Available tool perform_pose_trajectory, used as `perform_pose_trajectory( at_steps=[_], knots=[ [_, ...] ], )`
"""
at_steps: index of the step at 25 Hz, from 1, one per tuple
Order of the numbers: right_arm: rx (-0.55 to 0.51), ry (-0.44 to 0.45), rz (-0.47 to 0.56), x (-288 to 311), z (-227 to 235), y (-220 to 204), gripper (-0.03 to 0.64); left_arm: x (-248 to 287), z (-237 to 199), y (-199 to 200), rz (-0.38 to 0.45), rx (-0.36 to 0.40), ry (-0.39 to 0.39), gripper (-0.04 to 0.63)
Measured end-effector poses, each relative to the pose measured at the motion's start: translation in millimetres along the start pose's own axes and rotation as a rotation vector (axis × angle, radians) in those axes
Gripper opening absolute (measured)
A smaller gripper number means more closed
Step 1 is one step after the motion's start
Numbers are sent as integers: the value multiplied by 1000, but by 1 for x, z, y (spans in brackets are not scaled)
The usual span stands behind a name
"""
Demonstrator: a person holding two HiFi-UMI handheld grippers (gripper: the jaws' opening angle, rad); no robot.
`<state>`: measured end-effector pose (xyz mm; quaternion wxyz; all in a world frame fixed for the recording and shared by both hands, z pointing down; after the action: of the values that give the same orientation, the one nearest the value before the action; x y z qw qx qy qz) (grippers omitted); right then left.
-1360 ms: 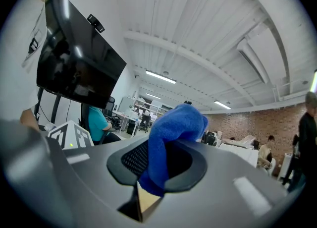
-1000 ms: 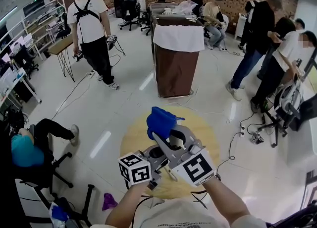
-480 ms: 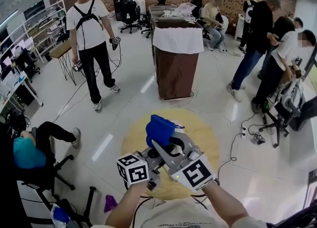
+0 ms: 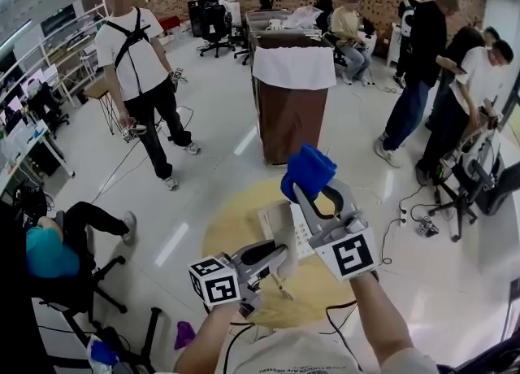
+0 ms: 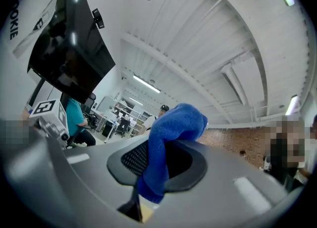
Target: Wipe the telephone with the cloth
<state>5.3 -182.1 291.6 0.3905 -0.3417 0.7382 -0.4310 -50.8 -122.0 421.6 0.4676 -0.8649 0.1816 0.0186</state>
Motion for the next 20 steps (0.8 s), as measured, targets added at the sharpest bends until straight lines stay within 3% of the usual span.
perform_pose_trajectory(
  at_steps=[8,13,20],
  knots=[
    [-105,117,-99,-16,-25,-68,71,-6,23,22,-6,-33,-120,74],
    [-175,191,-65,-19,-56,-70,71,-7,33,32,-10,-41,-181,74],
    [-303,228,-34,-23,-72,-74,71,-11,33,42,16,-57,-206,74]
  ],
)
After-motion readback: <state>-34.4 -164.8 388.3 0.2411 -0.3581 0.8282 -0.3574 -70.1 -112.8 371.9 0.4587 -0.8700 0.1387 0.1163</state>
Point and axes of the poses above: the fingertips, and each gripper's own axes: x forward along the fingers, z to its right, y out of its top, the point moved 2 cm from there along -x, backward along the fingers, and after that the axes turned 14 degrees about -y, right-handed, at the moved point
